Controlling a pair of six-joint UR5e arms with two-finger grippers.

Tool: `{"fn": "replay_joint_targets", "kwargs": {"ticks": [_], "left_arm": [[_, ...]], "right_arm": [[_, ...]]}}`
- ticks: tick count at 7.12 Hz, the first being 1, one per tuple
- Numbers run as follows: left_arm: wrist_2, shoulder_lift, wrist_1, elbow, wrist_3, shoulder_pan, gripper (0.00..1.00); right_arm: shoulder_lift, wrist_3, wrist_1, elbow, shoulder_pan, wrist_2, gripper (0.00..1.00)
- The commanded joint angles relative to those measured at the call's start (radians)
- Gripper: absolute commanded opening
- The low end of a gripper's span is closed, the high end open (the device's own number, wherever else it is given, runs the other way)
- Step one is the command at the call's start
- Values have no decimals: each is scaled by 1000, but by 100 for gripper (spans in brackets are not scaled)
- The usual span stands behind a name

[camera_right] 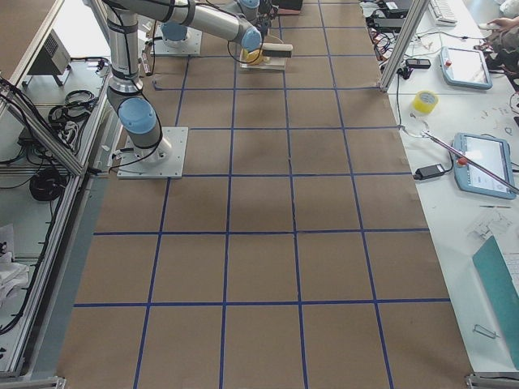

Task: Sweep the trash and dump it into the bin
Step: 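Sweep the yellow potato into the dustpan with the brush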

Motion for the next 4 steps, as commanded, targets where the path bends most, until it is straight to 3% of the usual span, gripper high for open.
{"fn": "replay_joint_targets", "kwargs": {"ticks": [1,4], "left_arm": [[-36,-7,2,7,0,12,0],[-133,-8,-29,36,-7,39,0]], "right_arm": [[-36,-120,130,-2,-32,-86,0],[-36,-156,142,26,-46,-90,0]]}}
